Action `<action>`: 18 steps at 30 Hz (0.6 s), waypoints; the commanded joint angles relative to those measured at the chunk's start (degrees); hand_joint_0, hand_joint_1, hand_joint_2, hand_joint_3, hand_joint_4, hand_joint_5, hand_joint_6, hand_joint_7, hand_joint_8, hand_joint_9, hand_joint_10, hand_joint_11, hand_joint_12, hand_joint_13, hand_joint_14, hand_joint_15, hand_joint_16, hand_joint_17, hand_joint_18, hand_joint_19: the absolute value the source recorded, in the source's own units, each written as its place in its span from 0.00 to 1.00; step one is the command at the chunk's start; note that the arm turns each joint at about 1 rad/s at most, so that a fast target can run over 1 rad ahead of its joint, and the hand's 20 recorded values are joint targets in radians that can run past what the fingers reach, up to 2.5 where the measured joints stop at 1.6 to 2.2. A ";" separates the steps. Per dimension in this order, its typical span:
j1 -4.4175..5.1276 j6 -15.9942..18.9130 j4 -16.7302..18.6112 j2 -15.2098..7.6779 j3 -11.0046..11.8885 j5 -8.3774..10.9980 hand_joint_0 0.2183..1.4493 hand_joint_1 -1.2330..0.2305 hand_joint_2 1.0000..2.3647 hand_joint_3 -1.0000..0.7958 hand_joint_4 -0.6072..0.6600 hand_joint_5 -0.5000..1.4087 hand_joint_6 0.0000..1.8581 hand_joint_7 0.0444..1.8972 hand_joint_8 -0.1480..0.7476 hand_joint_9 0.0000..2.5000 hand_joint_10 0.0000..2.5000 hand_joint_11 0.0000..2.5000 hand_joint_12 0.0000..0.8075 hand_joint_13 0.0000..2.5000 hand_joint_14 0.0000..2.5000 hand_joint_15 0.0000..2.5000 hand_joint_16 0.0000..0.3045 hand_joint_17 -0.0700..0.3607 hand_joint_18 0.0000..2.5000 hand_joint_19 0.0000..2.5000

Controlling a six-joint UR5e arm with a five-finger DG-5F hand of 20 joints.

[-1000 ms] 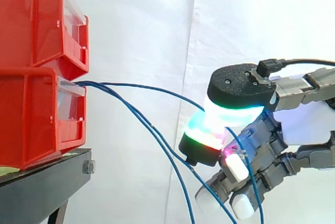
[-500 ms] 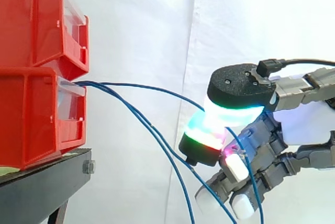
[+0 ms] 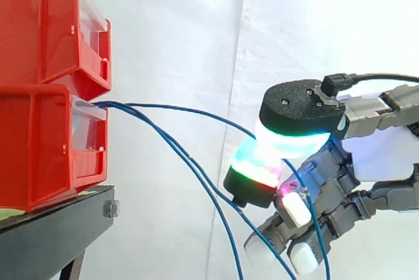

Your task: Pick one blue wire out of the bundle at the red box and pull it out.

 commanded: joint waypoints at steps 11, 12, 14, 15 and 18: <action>0.06 0.00 -0.01 0.00 0.00 0.01 0.31 0.29 0.00 0.55 0.53 0.21 0.50 0.64 0.64 0.45 0.01 0.26 0.64 0.30 0.00 0.13 0.23 0.52 0.32 0.16; 0.06 0.00 -0.01 0.00 0.00 0.01 0.31 0.29 0.00 0.55 0.53 0.22 0.50 0.64 0.64 0.45 0.01 0.26 0.64 0.30 0.00 0.14 0.23 0.52 0.32 0.16; 0.06 0.00 -0.01 0.00 0.00 0.01 0.31 0.29 0.00 0.55 0.53 0.21 0.50 0.64 0.64 0.45 0.01 0.26 0.64 0.30 0.00 0.14 0.23 0.52 0.32 0.16; -0.03 0.00 -0.01 0.00 0.00 0.01 0.31 0.29 0.00 0.55 0.53 0.21 0.50 0.64 0.64 0.45 0.01 0.26 0.64 0.30 0.00 0.13 0.23 0.52 0.32 0.16; -0.03 0.00 -0.01 0.00 0.00 0.01 0.31 0.29 0.00 0.55 0.53 0.21 0.50 0.64 0.64 0.45 0.01 0.26 0.64 0.30 0.00 0.14 0.23 0.52 0.32 0.17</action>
